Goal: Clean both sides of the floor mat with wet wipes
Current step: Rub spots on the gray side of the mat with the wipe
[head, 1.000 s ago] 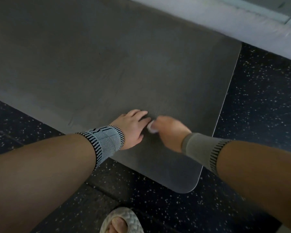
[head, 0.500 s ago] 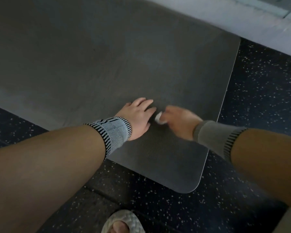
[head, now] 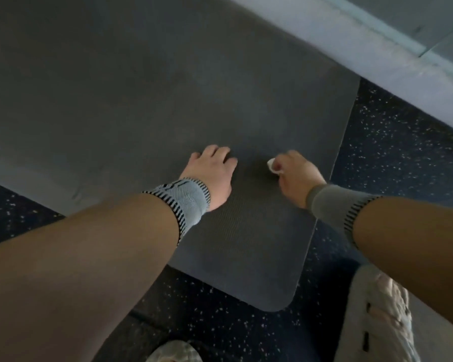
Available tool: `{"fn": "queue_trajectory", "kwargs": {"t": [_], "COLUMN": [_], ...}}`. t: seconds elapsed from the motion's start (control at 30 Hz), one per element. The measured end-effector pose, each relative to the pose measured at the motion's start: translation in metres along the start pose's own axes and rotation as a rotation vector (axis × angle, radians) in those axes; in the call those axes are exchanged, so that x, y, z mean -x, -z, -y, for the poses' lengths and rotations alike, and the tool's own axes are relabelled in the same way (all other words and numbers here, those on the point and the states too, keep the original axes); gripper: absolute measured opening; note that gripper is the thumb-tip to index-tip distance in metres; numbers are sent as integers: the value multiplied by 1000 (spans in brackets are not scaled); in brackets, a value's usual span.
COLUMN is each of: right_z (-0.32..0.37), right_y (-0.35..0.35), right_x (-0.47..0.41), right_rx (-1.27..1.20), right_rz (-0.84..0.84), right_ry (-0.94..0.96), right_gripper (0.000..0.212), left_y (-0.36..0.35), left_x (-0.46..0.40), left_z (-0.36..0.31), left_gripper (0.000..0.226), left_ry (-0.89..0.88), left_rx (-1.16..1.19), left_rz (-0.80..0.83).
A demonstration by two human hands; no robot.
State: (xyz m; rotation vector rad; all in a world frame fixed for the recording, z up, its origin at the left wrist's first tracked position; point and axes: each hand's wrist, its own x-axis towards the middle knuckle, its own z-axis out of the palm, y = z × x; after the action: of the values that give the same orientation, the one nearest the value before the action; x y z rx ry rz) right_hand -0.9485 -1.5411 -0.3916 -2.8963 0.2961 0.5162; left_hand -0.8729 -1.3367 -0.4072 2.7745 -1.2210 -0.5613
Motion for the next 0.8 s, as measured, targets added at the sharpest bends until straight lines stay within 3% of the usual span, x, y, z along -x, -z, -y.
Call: {"fn": "queue_trajectory", "kwargs": {"t": [0.07, 0.13, 0.2, 0.4, 0.63, 0.7, 0.8], "right_z": [6, 18, 14, -12, 5, -12, -53], "right_y": [-10, -8, 9, 68, 14, 18, 30], "right_x": [7, 28, 26, -42, -21, -41, -73], "right_rx": [84, 127, 207, 345, 60, -5, -75], "right_rz": [82, 272, 385, 233, 211, 163, -48], "right_ry": [217, 497, 632, 668, 765, 669, 326], "right_gripper": [29, 31, 35, 42, 35, 35, 36], "left_y": [2, 6, 11, 20, 37, 41, 49], "left_x": [-3, -6, -9, -12, -16, -19, -30], "left_z": [4, 9, 6, 3, -2, -6, -16], "left_gripper": [54, 49, 44, 44, 51, 52, 47], "left_ry": [-38, -27, -12, 31, 57, 90, 133], "left_rx": [-9, 43, 72, 78, 40, 16, -27], "left_rz": [-45, -71, -64, 2, 151, 177, 237]}}
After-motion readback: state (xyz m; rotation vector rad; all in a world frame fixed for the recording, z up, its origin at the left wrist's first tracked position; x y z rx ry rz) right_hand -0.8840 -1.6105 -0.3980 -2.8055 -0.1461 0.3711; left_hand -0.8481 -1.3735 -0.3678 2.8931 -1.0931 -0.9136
